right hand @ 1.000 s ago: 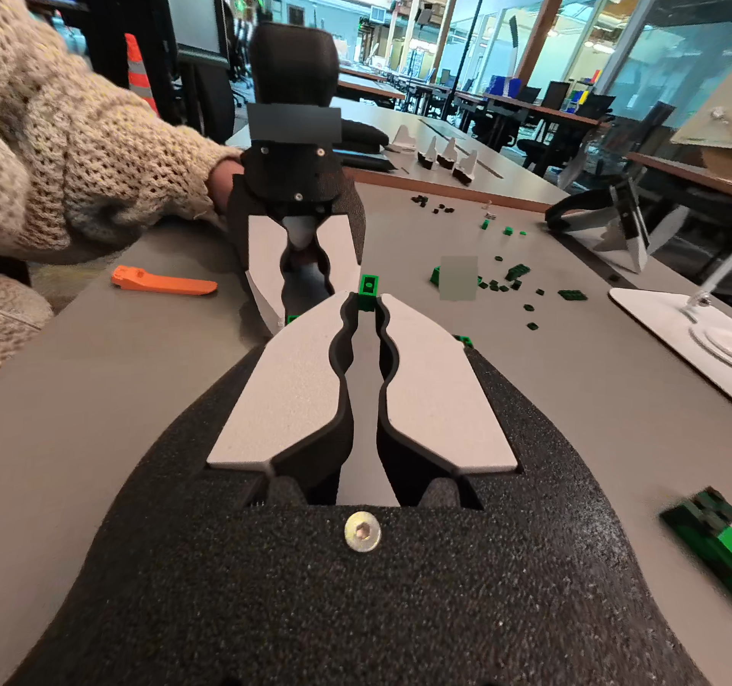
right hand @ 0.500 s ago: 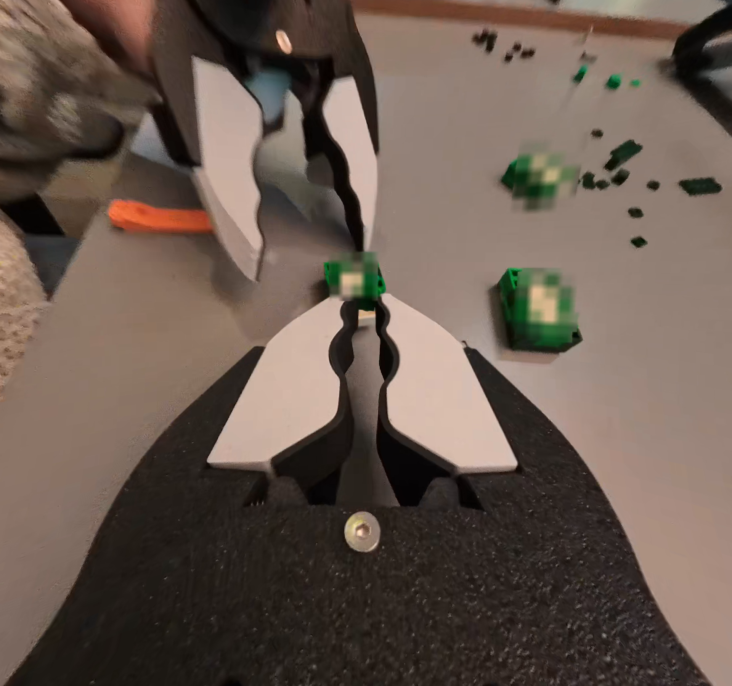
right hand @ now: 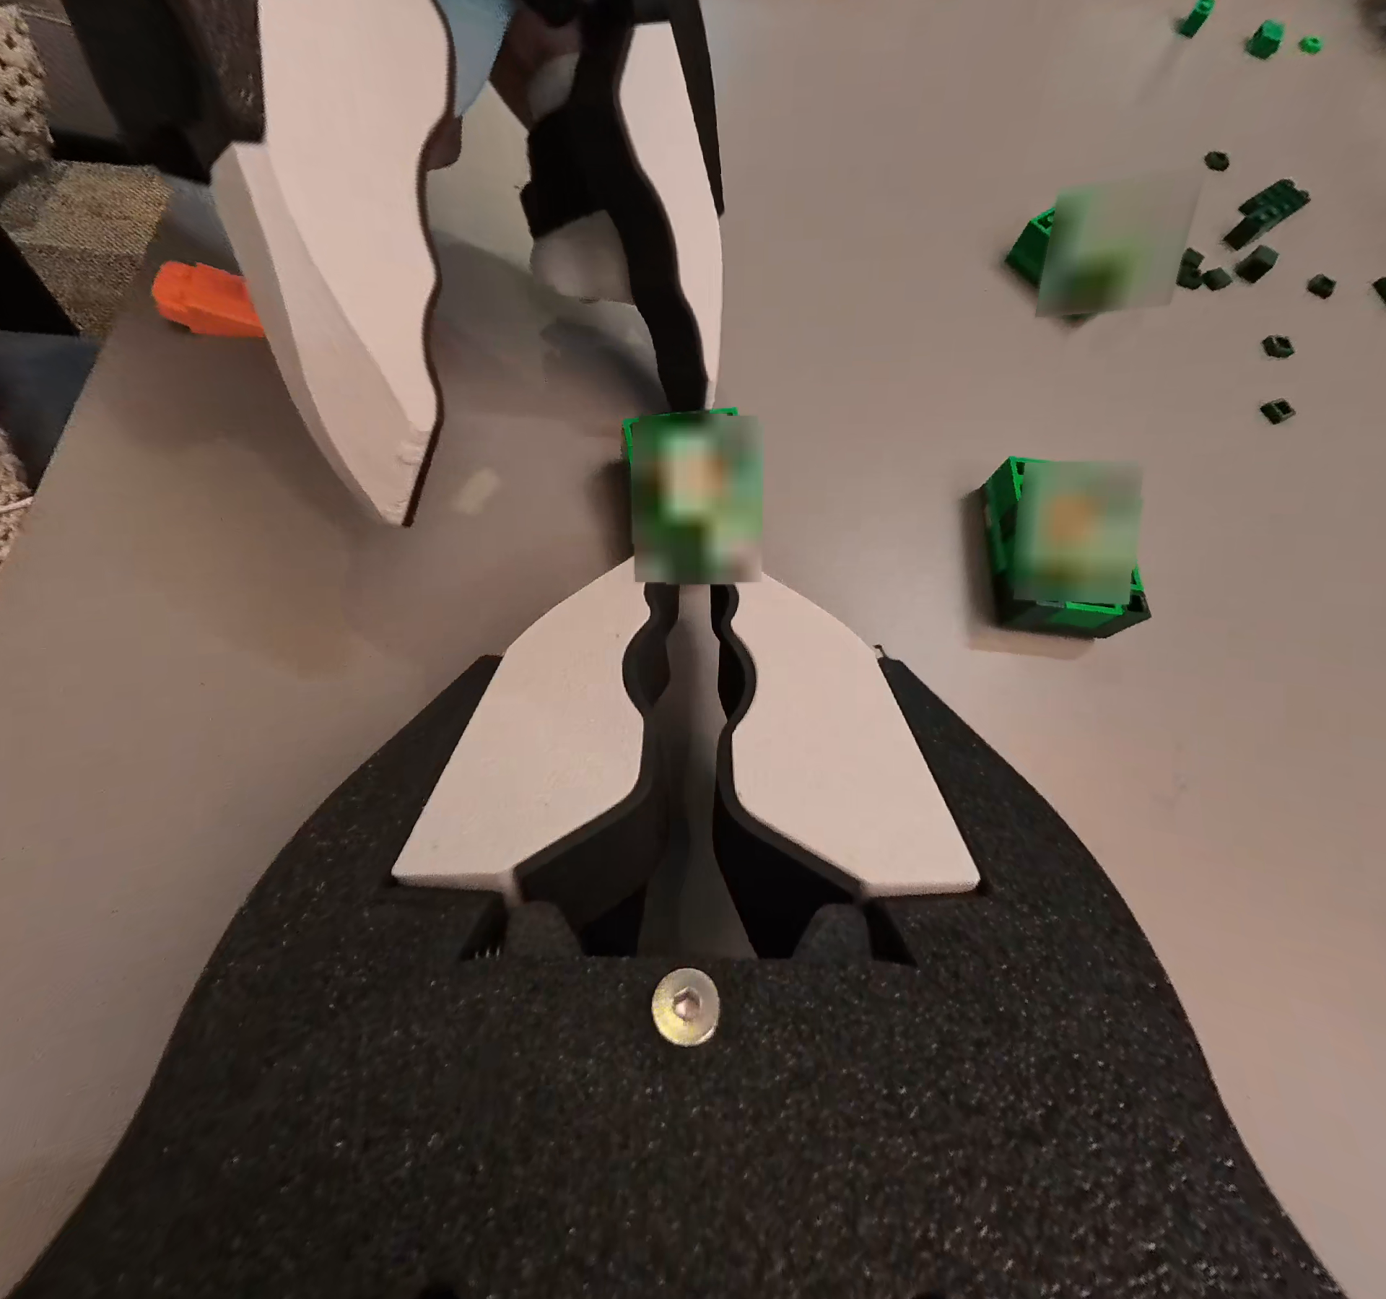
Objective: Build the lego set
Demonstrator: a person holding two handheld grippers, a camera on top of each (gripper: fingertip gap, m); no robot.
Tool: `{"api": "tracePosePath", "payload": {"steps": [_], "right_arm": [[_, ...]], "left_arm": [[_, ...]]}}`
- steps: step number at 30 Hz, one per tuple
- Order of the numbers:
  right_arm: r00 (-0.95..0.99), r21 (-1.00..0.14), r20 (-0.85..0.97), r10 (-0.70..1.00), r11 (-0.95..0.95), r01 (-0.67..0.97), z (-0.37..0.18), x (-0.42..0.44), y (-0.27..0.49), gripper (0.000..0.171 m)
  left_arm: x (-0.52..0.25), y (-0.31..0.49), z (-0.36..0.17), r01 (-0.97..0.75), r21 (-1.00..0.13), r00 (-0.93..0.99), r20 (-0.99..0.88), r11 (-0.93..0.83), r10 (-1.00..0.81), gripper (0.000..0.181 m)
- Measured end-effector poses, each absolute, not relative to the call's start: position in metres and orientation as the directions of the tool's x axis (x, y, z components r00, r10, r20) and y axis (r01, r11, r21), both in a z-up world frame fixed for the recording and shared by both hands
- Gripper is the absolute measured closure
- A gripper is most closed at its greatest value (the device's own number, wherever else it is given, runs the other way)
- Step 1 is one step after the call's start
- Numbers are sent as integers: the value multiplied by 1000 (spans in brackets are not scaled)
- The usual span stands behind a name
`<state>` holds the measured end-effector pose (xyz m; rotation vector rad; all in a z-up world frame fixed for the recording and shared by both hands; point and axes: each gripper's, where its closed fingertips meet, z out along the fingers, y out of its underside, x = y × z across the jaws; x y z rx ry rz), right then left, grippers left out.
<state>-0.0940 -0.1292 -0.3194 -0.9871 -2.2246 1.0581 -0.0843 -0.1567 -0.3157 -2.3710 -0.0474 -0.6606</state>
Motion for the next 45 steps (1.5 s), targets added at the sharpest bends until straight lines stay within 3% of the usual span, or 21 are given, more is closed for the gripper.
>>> {"api": "tracePosePath", "payload": {"steps": [2,6,10,13,17,24,32,35,38,41,45], "right_arm": [[-625,-804,112,773,440,400,-319,-93,-129,163],[-629,-803,116,769,445,396,-320,-92,-128,163],[-640,-795,129,758,464,390,-321,-90,-128,163],[-648,-775,152,746,497,391,-326,-89,-128,162],[-654,-764,182,734,524,375,-327,-89,-130,163],[-658,-764,187,729,529,369,-328,-88,-131,163],[-665,-781,192,722,523,342,-323,-86,-132,163],[-630,-824,267,730,512,244,-292,-86,-124,163],[-554,-883,345,757,462,81,-226,-79,-115,163],[-518,-836,498,695,544,-74,-166,-63,-114,163],[-521,-675,679,517,719,-165,-106,-52,-119,163]], "left_arm": [[-86,-154,-314,240,-597,856,502,-765,-123,91],[-96,-147,-314,323,-598,829,553,-733,-86,108],[-102,-141,-302,491,-561,704,706,-667,-76,114],[-103,-138,-288,587,-508,577,809,-630,-115,137],[-102,-138,-306,531,-509,638,766,-677,-75,135],[-109,-134,-312,482,-547,716,697,-685,-53,158],[-109,-130,-315,410,-594,765,637,-692,-94,164],[-110,-122,-280,492,-697,747,646,-522,-158,164],[-106,-124,-220,615,-749,688,662,-246,-297,164],[-98,-135,-165,703,-710,639,615,26,-462,164],[-77,-151,-111,779,-574,565,471,252,-677,164]]}}
